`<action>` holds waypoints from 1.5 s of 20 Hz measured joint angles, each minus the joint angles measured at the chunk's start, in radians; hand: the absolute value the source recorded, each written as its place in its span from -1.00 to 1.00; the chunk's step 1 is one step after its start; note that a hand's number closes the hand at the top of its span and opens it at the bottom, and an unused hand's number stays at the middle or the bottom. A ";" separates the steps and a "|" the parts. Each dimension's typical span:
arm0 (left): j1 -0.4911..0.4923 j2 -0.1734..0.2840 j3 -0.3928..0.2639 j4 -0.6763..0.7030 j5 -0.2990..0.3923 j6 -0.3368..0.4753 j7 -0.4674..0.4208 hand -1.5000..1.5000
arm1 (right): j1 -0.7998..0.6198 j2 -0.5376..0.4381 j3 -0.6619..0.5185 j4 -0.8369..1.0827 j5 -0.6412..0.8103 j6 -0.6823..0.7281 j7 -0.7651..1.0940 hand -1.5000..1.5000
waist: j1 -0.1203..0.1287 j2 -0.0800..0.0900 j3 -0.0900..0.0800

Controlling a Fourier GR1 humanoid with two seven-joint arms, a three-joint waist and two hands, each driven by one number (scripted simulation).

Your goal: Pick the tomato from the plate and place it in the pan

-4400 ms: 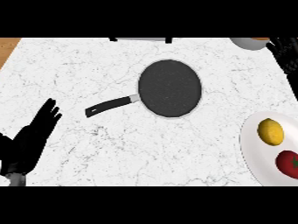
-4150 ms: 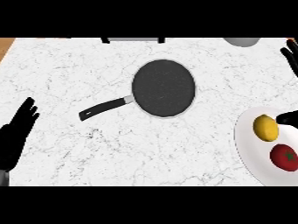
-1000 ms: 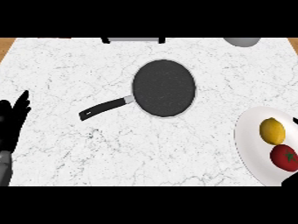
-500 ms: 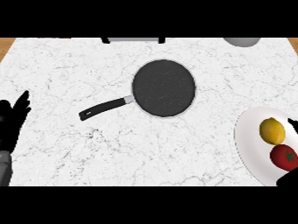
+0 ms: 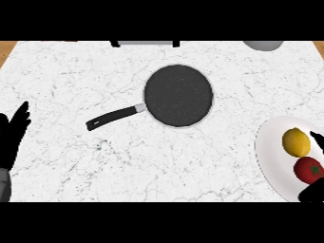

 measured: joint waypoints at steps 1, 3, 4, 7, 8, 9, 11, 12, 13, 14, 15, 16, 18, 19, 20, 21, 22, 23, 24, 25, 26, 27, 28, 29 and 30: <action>-0.001 -0.002 0.003 -0.007 -0.004 0.000 0.005 0.00 | 0.008 0.007 0.000 0.010 0.012 -0.010 -0.012 1.00 | 0.000 0.000 0.000; -0.006 -0.005 0.005 -0.003 -0.011 -0.006 0.004 0.00 | -0.002 0.000 -0.002 0.023 0.030 -0.007 -0.036 1.00 | -0.001 -0.001 -0.001; -0.017 0.000 0.013 0.012 -0.009 -0.010 0.003 0.00 | -0.005 -0.004 0.008 0.018 0.047 -0.014 -0.047 1.00 | -0.001 -0.001 -0.001; -0.011 -0.005 0.013 0.001 -0.013 -0.015 0.005 0.00 | -0.014 -0.026 0.018 0.040 0.102 -0.046 -0.088 1.00 | 0.000 -0.001 -0.002; -0.004 -0.009 0.013 0.000 -0.017 -0.014 -0.004 0.00 | -0.023 -0.029 0.017 0.058 0.119 -0.064 -0.105 1.00 | 0.000 -0.002 -0.003; -0.005 -0.016 0.012 0.004 -0.022 -0.011 -0.007 0.00 | -0.017 -0.028 0.019 0.060 0.137 -0.078 -0.114 1.00 | 0.000 -0.002 -0.003; -0.011 -0.015 0.020 0.006 -0.027 -0.017 -0.001 0.00 | -0.012 -0.021 0.014 0.054 0.160 -0.089 -0.124 1.00 | -0.001 -0.002 -0.004; -0.021 -0.014 0.027 0.037 -0.030 -0.019 -0.020 0.00 | -0.019 -0.015 0.013 0.056 0.170 -0.092 -0.123 1.00 | -0.001 -0.002 -0.004; -0.020 -0.014 0.030 0.025 -0.029 -0.023 -0.008 0.00 | -0.033 -0.014 0.006 0.062 0.172 -0.084 -0.124 1.00 | -0.001 -0.002 -0.004; -0.027 -0.015 0.034 0.027 -0.030 -0.024 -0.006 0.00 | -0.034 -0.010 -0.002 0.059 0.172 -0.079 -0.128 1.00 | -0.001 -0.002 -0.003; -0.024 -0.018 0.032 0.014 -0.032 -0.024 0.005 0.00 | -0.023 -0.003 -0.007 0.062 0.179 -0.102 -0.141 1.00 | -0.001 -0.003 -0.004; -0.026 -0.019 0.032 0.016 -0.035 -0.027 0.004 0.00 | -0.015 -0.001 -0.017 0.049 0.174 -0.102 -0.148 1.00 | -0.002 -0.002 -0.004; -0.018 -0.021 0.035 0.010 -0.035 -0.029 0.003 0.00 | 0.023 0.052 0.005 -0.025 0.196 -0.122 -0.094 1.00 | -0.005 -0.005 -0.006; -0.025 -0.018 0.037 0.008 -0.035 -0.029 0.013 0.00 | 0.053 0.087 0.031 -0.077 0.217 -0.131 -0.053 1.00 | -0.008 -0.006 -0.007; -0.016 -0.018 0.038 -0.003 -0.034 -0.029 0.017 0.00 | 0.090 0.119 0.054 -0.133 0.237 -0.139 -0.012 1.00 | -0.010 -0.008 -0.008; -0.013 -0.013 0.043 0.000 -0.032 -0.031 0.014 0.00 | 0.118 0.164 0.096 -0.179 0.270 -0.153 0.036 1.00 | -0.013 -0.009 -0.009; -0.010 -0.014 0.044 -0.004 -0.031 -0.032 0.018 0.00 | 0.154 0.207 0.139 -0.222 0.303 -0.167 0.080 1.00 | -0.016 -0.011 -0.008; -0.011 -0.013 0.045 -0.007 -0.032 -0.029 0.021 0.00 | 0.183 0.245 0.186 -0.267 0.341 -0.173 0.129 1.00 | -0.018 -0.010 -0.007; -0.002 -0.011 0.046 -0.012 -0.029 -0.035 0.015 0.00 | 0.211 0.279 0.234 -0.310 0.382 -0.186 0.172 1.00 | -0.017 -0.010 -0.006; -0.005 -0.009 0.047 -0.014 -0.029 -0.036 0.021 0.00 | 0.228 0.306 0.284 -0.352 0.429 -0.200 0.208 1.00 | -0.017 -0.010 -0.005; -0.005 -0.012 0.047 -0.010 -0.029 -0.034 0.019 0.00 | 0.242 0.317 0.328 -0.395 0.477 -0.220 0.229 1.00 | -0.019 -0.010 -0.005; -0.001 -0.017 0.042 -0.011 -0.034 -0.031 0.016 0.00 | 0.252 0.324 0.368 -0.426 0.528 -0.249 0.243 1.00 | -0.018 -0.010 -0.004; -0.007 -0.017 0.042 -0.013 -0.032 -0.033 0.023 0.00 | 0.249 0.324 0.400 -0.458 0.577 -0.269 0.255 1.00 | -0.018 -0.010 -0.004; -0.012 -0.014 0.043 -0.013 -0.033 -0.034 0.026 0.00 | 0.244 0.329 0.437 -0.484 0.627 -0.293 0.267 1.00 | -0.017 -0.010 -0.003; -0.011 -0.017 0.042 -0.006 -0.036 -0.031 0.021 0.00 | 0.238 0.333 0.474 -0.519 0.669 -0.313 0.274 1.00 | -0.018 -0.010 -0.003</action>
